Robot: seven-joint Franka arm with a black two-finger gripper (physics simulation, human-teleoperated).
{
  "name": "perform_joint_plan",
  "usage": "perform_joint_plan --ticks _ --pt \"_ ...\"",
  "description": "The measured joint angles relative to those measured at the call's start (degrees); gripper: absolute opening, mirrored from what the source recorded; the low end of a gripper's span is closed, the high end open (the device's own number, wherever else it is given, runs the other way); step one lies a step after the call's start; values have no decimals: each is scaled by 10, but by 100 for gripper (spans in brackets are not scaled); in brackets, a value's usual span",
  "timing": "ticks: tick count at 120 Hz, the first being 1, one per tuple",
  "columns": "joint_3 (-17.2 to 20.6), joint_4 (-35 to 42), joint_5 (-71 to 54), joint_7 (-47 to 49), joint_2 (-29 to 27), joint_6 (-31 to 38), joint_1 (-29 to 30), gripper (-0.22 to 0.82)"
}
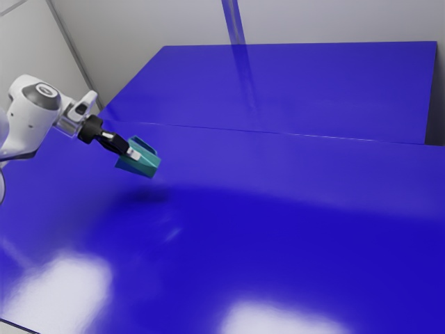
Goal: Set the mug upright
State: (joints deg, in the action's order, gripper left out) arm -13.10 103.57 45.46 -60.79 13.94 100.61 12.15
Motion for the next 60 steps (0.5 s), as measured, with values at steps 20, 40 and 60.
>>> perform_joint_plan --ticks 20,40,60 --pt "-5 44 -74 21 -59 35 -33 -18" --pt "-4 87 -141 56 -108 67 -73 -18" --pt "4 128 -214 101 -143 104 -108 -18"
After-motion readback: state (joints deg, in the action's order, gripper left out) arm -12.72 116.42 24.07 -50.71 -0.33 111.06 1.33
